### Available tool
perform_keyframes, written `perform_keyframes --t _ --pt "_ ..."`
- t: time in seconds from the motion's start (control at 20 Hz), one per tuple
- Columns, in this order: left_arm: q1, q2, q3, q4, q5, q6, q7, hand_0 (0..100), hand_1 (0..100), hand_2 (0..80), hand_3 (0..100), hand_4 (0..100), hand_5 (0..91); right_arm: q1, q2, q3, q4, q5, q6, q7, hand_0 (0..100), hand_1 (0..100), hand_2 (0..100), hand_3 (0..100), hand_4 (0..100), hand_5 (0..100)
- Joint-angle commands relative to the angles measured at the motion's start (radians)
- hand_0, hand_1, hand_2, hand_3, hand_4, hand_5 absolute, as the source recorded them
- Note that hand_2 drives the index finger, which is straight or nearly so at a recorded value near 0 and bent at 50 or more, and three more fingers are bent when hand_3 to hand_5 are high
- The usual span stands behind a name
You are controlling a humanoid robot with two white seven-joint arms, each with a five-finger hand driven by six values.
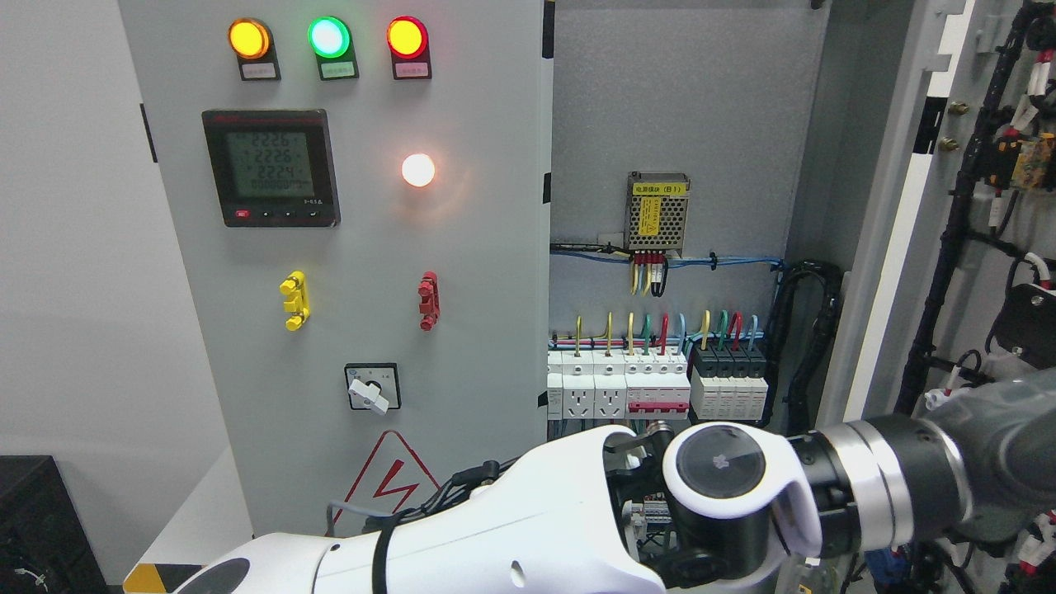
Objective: Open door with both hands
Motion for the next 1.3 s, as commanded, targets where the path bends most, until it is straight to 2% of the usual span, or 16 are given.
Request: perform_keyframes --t 0.0,0.35,0.6,0.75,1.1,1.25 --pt "0.019 0.157 0.019 -0.108 0.018 -0.001 0.000 0 0 0.0 0 0 0.0 0.000 0.000 0.017 0.000 0.032 0.001 0.000 0 0 0 0 0 0" --pt "0.112 0.374 0.025 -0.270 0.019 -0.009 -0.004 0 0 0.0 0 0 0.0 0.000 0.000 0.017 -0.002 0.032 0.001 0.000 0 0 0 0 0 0" --pt "0.204 0.540 0.088 -0.364 0.036 -0.009 -0.007 0 0 0.0 0 0 0.0 0.000 0.000 0.017 0.000 0.032 0.001 0.000 0 0 0 0 0 0" --pt "0.259 0.646 0.086 -0.406 0.044 -0.011 -0.007 0 0 0.0 0 0 0.0 0.000 0.000 0.017 0.000 0.032 0.001 0.000 0 0 0 0 0 0" --pt "0.417 0.807 0.086 -0.452 0.044 -0.057 -0.007 0 0 0.0 0 0 0.0 0.000 0.000 0.017 0.000 0.032 0.001 0.000 0 0 0 0 0 0" --pt "0.519 0.855 0.085 -0.456 0.044 -0.060 -0.012 0 0 0.0 0 0 0.0 0.000 0.000 0.017 0.000 0.032 0.001 0.000 0 0 0 0 0 0"
